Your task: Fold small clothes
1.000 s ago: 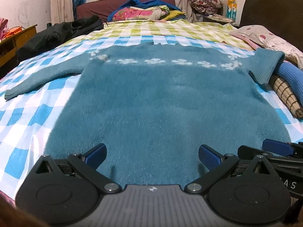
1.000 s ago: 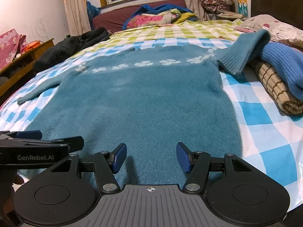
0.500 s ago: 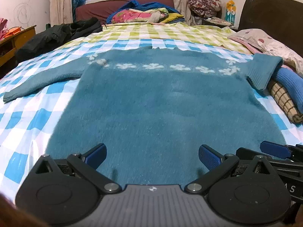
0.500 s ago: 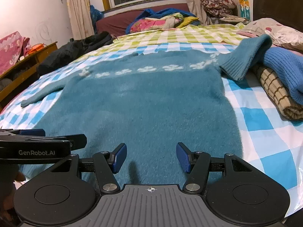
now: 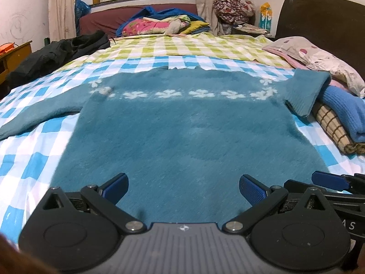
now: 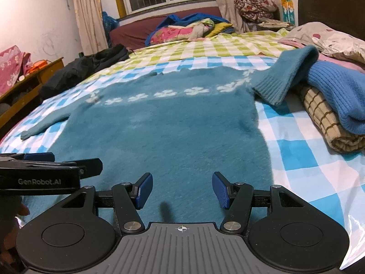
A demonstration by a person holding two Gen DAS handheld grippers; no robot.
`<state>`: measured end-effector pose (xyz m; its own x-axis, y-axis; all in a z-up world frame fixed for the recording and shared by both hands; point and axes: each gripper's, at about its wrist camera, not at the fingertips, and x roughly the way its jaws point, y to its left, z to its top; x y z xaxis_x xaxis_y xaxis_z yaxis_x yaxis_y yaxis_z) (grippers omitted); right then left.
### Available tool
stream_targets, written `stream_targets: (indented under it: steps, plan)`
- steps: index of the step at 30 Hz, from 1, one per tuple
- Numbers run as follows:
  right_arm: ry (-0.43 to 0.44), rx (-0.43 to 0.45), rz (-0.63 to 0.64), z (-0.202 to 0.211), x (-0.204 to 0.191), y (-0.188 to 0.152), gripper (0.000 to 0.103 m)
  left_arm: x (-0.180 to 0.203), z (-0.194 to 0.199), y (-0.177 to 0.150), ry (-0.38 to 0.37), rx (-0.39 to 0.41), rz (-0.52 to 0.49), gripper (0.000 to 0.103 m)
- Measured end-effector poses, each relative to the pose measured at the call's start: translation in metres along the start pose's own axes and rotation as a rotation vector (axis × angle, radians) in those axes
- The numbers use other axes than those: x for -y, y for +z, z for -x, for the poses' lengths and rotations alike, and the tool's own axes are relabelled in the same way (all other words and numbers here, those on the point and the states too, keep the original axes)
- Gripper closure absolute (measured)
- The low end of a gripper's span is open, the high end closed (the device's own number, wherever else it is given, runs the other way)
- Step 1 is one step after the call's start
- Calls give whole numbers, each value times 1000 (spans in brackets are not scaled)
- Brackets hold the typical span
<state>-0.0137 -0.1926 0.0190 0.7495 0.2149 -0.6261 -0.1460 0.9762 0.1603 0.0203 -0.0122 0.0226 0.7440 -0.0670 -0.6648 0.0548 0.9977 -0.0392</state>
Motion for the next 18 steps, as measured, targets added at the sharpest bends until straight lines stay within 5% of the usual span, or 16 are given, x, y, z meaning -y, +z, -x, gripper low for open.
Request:
stream_targets:
  steps: [18]
  plan:
    - [-23,39,-2,5,18,12,46,26,-11,14,-31,-9,-62,0]
